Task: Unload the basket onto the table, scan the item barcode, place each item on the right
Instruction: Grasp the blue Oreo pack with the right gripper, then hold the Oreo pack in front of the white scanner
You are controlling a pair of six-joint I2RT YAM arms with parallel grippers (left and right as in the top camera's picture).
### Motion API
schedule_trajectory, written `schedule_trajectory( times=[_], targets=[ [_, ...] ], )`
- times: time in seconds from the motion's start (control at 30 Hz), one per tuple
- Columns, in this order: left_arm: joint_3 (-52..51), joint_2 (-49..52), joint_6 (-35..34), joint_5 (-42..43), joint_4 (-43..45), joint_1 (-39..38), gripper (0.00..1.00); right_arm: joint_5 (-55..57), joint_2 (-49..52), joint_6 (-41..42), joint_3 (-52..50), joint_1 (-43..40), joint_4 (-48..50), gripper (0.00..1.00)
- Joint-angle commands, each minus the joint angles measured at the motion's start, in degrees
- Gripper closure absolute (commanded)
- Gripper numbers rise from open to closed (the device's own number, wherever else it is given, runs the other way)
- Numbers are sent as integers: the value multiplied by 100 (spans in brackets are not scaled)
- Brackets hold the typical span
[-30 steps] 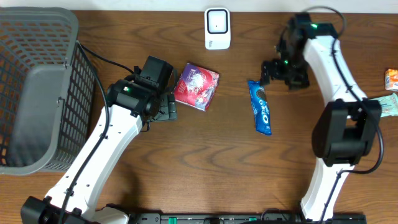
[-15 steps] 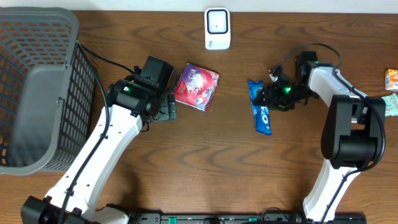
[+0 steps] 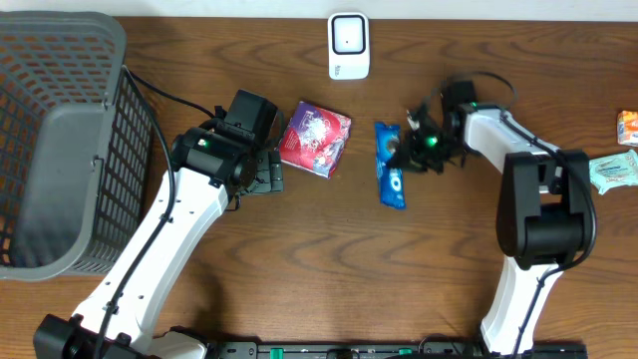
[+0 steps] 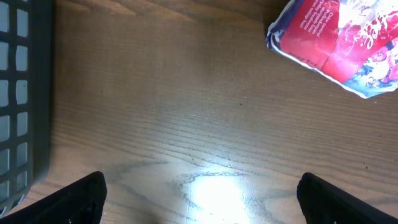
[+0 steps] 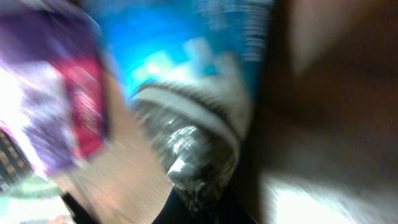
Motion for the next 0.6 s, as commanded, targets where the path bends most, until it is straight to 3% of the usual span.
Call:
schedule_trajectory(
  times=[0.0,0.23,0.57],
  targets=[
    [11,13,-33,-68,-31,-15,2,66,-24,713,1001,175,66,99],
    [11,13,-33,-68,-31,-15,2,992,-22,1742,2769,369,291,99],
    [11,13,-33,-68,-33,-15,2,1038,245,2514,2966,905,2435,99]
  ],
)
